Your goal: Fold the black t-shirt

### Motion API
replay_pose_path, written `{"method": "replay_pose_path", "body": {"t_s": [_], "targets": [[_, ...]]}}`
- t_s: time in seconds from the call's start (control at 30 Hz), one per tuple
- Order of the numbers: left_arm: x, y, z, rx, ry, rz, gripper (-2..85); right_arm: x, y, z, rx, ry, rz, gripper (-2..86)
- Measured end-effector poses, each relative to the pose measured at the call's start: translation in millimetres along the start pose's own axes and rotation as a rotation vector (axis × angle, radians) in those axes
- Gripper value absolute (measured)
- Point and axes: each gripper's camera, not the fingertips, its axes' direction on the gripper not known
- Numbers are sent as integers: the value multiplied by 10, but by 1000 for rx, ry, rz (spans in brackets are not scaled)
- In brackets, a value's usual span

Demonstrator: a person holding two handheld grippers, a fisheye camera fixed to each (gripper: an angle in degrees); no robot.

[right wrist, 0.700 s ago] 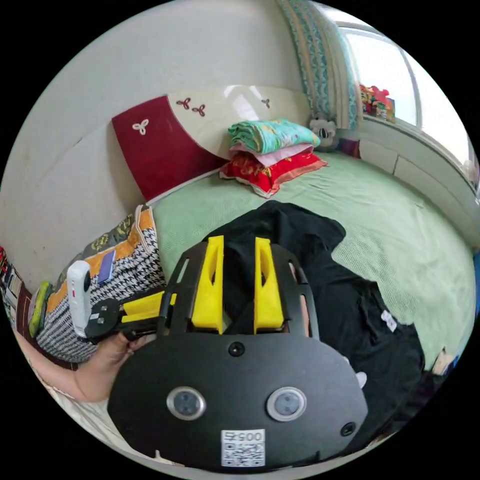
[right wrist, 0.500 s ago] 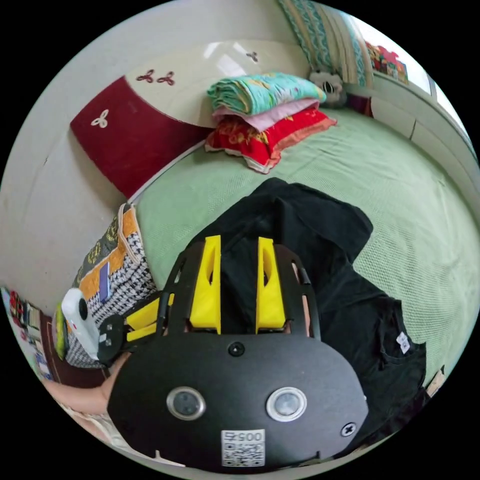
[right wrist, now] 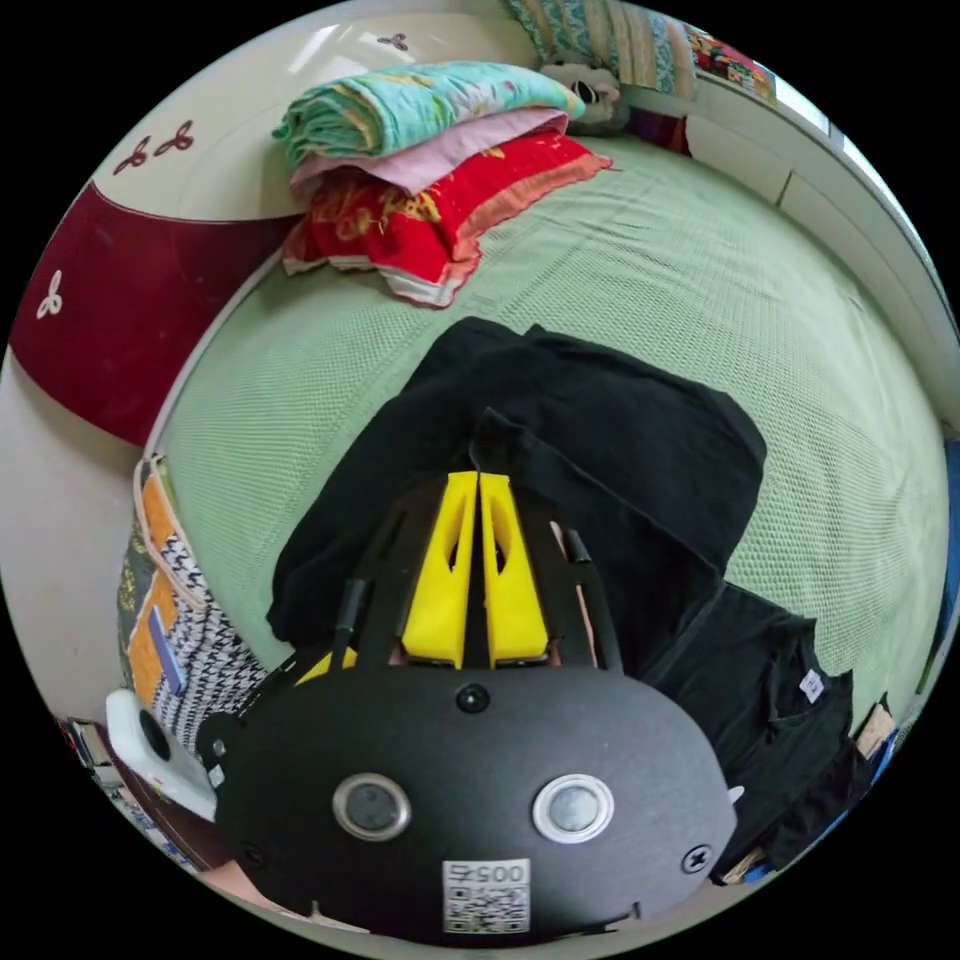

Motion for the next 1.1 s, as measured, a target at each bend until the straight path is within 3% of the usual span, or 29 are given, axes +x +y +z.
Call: {"method": "replay_pose_path", "body": {"t_s": [0.13,0.23,0.47,0.57,0.67,0.9,1.1], "targets": [[200,109,-298,124,54,84,32,286,119,-584,104,-170,3,-8],[460,229,-463,170,121,189,34,510,352,-1068,157,-171,-28,-9],[1024,743,-406,65,275,344,36,1715,1348,-1452,202,-121,170,-5],[1171,952,-258,-8,234,368,44,2310,1691,-1205,61,-88,321,5],[1275,1021,-138,-52,174,382,51,2582,2023,-1279,137,-137,353,32],[1567,810,146,-26,131,365,73,2785,2174,-1351,118,-157,296,83],[1729,453,558,-9,80,325,65,3157,2169,-1141,63,-300,364,85]]}}
